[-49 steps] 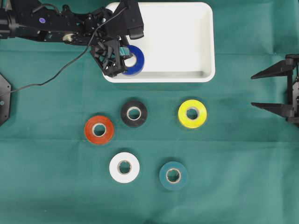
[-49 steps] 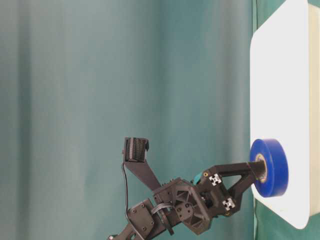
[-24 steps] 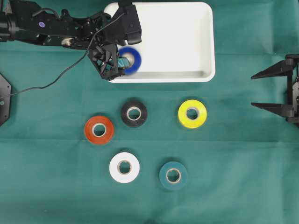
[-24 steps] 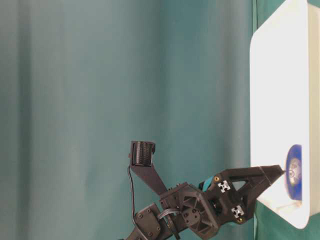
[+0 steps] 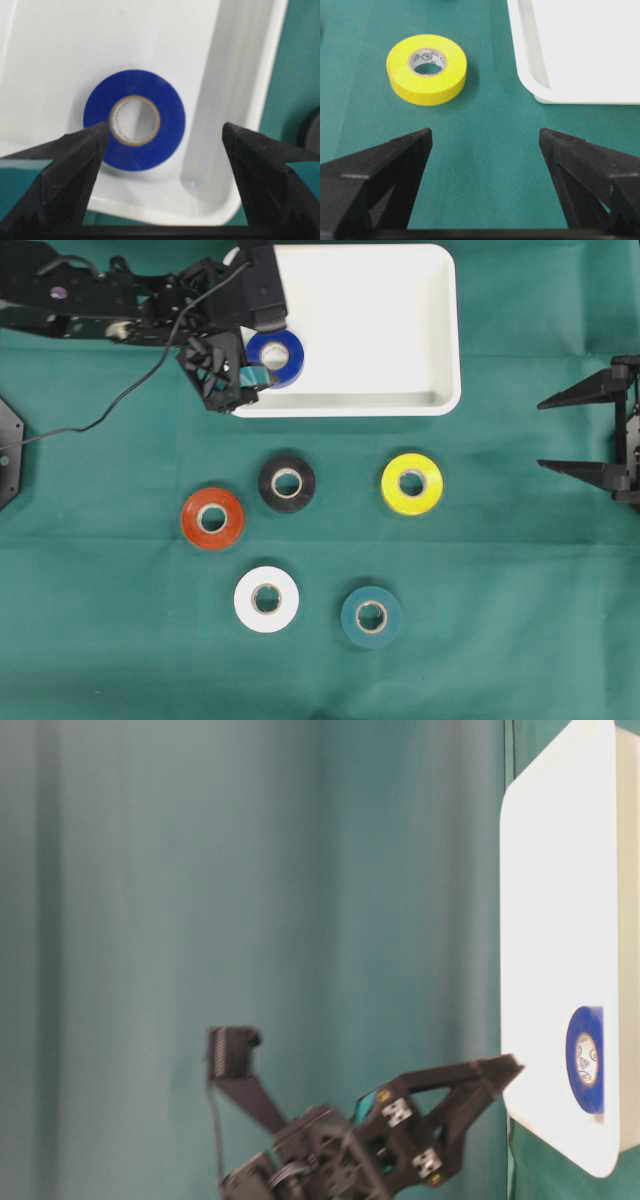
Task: Put the tape into the white case with the left arm.
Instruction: 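Carry the blue roll up into the white tray and release it, then withdraw the left gripper back to the left side, then move the left gripper down to the white tape roll and grip it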
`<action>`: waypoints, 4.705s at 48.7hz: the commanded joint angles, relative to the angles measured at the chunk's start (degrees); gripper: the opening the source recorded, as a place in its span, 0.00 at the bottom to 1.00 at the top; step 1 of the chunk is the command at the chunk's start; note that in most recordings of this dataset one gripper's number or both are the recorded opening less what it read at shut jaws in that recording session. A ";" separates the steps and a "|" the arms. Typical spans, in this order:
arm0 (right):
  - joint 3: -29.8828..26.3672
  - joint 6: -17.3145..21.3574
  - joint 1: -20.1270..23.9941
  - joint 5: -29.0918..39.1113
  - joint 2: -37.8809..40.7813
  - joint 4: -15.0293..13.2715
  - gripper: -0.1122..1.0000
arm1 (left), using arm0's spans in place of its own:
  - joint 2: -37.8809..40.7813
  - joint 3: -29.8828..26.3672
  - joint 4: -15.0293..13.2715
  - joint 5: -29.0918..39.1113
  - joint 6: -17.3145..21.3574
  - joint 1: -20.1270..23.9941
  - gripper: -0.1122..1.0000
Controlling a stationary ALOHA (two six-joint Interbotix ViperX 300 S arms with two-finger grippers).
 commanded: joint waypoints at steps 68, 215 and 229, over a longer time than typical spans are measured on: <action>-0.35 0.00 -0.09 -0.44 -2.02 -0.35 0.66 | -29.09 24.96 -0.26 0.00 -0.62 -15.03 0.93; -0.35 0.00 -0.09 -0.53 -1.76 -2.02 0.66 | 11.07 -3.34 -0.18 -6.50 -0.70 -32.43 0.91; -0.35 0.00 -0.09 -0.53 -1.76 -2.02 0.66 | 14.41 -4.04 -0.26 -6.59 -0.70 -32.70 0.91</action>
